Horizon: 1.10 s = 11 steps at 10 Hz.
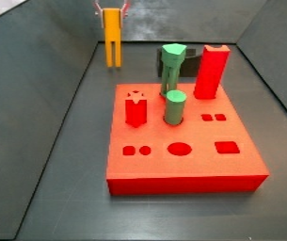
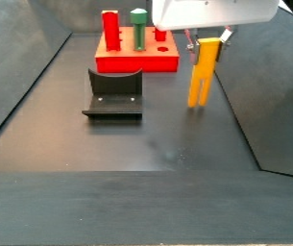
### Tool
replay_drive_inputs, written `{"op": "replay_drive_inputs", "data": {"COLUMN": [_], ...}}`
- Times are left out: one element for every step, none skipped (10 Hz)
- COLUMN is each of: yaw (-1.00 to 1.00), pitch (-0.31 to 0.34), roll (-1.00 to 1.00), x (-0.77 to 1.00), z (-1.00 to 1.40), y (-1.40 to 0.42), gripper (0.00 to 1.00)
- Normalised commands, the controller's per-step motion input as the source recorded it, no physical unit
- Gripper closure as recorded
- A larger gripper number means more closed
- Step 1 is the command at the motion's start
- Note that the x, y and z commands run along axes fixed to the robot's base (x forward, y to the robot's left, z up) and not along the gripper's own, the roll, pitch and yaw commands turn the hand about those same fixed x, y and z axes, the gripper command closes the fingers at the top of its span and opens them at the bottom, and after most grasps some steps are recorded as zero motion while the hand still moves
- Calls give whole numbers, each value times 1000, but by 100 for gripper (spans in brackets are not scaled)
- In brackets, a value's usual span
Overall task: Pick up the square-circle object. Move up. Rotate the square-circle object. Move to above the board. Insert the square-circle object.
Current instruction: Move up, then rotate the square-circle object.
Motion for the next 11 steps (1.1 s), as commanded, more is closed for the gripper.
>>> {"op": "replay_drive_inputs", "data": {"yaw": [-21, -22, -22, -22, 0, 5, 29, 31, 32, 33, -1000], "pitch": [4, 27, 30, 40, 0, 15, 77, 89, 65, 50, -11], "roll": [-3, -2, 2, 8, 0, 2, -6, -19, -22, -22, -6], "x": [-34, -64, -50, -26, 475, 507, 360, 181, 62, 34, 0], "z": [838, 700, 607, 392, 1000, 900, 761, 543, 328, 226, 0], "y": [8, 6, 9, 12, -323, -339, -250, -102, -49, -43, 0], "gripper": [100, 100, 100, 100, 100, 100, 100, 100, 100, 100, 100]}}
